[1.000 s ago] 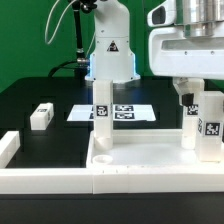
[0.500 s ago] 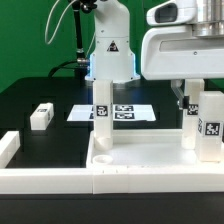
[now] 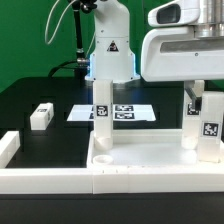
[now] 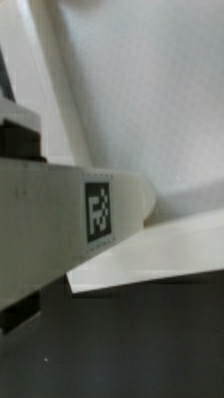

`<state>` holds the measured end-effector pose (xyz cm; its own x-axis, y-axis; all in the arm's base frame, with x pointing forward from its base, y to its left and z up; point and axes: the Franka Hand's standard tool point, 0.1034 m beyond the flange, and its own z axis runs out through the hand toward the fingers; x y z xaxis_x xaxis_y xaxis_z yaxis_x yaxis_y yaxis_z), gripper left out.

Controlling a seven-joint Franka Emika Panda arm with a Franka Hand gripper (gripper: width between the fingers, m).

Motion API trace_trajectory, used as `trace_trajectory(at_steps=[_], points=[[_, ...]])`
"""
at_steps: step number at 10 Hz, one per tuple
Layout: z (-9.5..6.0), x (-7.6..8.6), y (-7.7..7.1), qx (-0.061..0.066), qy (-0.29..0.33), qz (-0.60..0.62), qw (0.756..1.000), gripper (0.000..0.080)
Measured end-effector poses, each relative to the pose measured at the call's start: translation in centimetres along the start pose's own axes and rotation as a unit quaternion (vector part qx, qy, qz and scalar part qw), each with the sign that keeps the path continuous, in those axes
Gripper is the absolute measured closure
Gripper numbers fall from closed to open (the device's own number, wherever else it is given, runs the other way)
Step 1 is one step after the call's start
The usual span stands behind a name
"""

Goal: Assemble desk

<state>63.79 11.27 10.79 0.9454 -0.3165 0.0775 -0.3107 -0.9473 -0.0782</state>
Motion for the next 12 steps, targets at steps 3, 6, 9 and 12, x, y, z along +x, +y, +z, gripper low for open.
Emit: trace_trajectory(at_steps=[3, 6, 9, 12], points=[[0.07, -0.04, 0.12, 0.001, 0.009, 0.156, 0.988, 0.0511], [0.17, 0.03, 0.00, -0.003, -0.002, 0.419, 0.908, 0.0511], [0.21, 0.05, -0.20, 0.013, -0.014, 0.617, 0.787, 0.0511], [0.15, 0.18, -0.19, 0.016, -0.013, 0.480, 0.877, 0.0321]])
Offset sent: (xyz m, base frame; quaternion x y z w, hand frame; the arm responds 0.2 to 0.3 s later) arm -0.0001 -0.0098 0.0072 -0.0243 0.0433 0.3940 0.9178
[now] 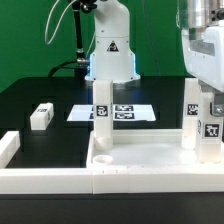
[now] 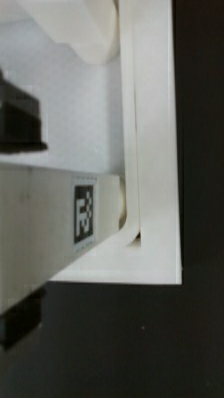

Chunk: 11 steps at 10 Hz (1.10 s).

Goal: Assemble desk

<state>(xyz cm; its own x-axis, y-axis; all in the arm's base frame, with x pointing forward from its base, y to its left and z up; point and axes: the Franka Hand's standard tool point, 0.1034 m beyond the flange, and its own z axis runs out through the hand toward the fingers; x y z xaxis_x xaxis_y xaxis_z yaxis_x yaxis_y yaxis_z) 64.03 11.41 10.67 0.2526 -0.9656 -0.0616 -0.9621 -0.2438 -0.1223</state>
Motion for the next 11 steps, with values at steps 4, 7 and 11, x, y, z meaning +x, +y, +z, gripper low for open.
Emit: trace_trajectory(at_steps=[4, 7, 11], points=[[0.0, 0.3, 0.0, 0.001, -0.008, -0.188, 0.982, 0.0162], [-0.4, 0.5, -0.6, -0.002, 0.008, -0.391, 0.921, 0.0151], [-0.1, 0.6, -1.0, 0.016, 0.031, -0.501, 0.865, 0.0274]])
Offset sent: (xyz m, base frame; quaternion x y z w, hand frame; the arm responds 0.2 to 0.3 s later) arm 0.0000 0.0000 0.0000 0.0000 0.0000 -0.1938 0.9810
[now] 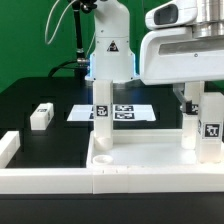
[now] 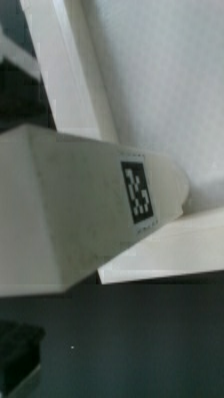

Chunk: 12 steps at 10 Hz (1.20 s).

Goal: Assemble desk

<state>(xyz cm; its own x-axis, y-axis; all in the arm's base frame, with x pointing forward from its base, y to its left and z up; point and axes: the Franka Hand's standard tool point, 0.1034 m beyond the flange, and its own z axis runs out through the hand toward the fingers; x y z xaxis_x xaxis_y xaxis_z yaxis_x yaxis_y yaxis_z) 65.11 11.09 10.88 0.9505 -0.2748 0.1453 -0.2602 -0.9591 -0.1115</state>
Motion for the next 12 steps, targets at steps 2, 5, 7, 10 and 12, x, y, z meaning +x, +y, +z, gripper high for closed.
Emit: trace_trajectory(at_steps=[2, 5, 7, 10, 12], points=[[0.0, 0.1, 0.3, -0.002, 0.001, 0.042, 0.999, 0.0502], [0.0, 0.2, 0.9, -0.007, -0.004, 0.189, 0.982, 0.0502], [-0.1, -0.1, 1.2, -0.014, -0.017, 0.372, 0.928, 0.0502], [-0.1, -0.4, 1.5, -0.005, -0.053, 0.586, 0.809, 0.0502], [-0.2, -0.7, 1.4, -0.015, -0.062, 0.635, 0.770, 0.0502]])
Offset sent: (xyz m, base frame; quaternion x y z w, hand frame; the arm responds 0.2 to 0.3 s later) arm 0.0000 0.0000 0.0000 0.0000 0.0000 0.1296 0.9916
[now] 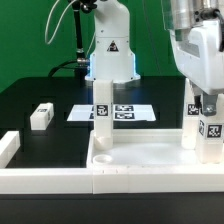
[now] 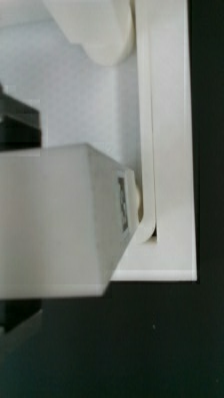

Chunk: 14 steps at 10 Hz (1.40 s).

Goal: Assemble desk

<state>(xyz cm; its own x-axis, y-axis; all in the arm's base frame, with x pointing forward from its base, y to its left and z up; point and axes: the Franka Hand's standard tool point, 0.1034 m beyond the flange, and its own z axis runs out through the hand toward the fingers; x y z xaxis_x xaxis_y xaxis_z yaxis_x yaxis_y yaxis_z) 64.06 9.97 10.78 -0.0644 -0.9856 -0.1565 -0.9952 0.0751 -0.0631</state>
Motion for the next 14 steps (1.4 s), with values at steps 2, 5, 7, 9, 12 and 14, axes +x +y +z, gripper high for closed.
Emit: trace_trajectory(at_steps=[2, 5, 7, 9, 12, 14], points=[[0.1, 0.0, 0.0, 0.000, 0.002, -0.040, 0.999, 0.0399], [1.0, -1.2, 1.4, -0.033, -0.020, -0.301, 0.953, 0.0167], [1.1, -1.3, 1.4, -0.028, -0.019, -0.366, 0.930, 0.0155], [1.0, -1.1, 1.3, -0.030, -0.015, -0.426, 0.904, 0.0151], [0.8, -2.1, 0.2, 0.008, 0.067, -0.654, 0.754, 0.0151], [1.0, -1.9, 0.6, 0.002, 0.061, -0.630, 0.775, 0.0236]])
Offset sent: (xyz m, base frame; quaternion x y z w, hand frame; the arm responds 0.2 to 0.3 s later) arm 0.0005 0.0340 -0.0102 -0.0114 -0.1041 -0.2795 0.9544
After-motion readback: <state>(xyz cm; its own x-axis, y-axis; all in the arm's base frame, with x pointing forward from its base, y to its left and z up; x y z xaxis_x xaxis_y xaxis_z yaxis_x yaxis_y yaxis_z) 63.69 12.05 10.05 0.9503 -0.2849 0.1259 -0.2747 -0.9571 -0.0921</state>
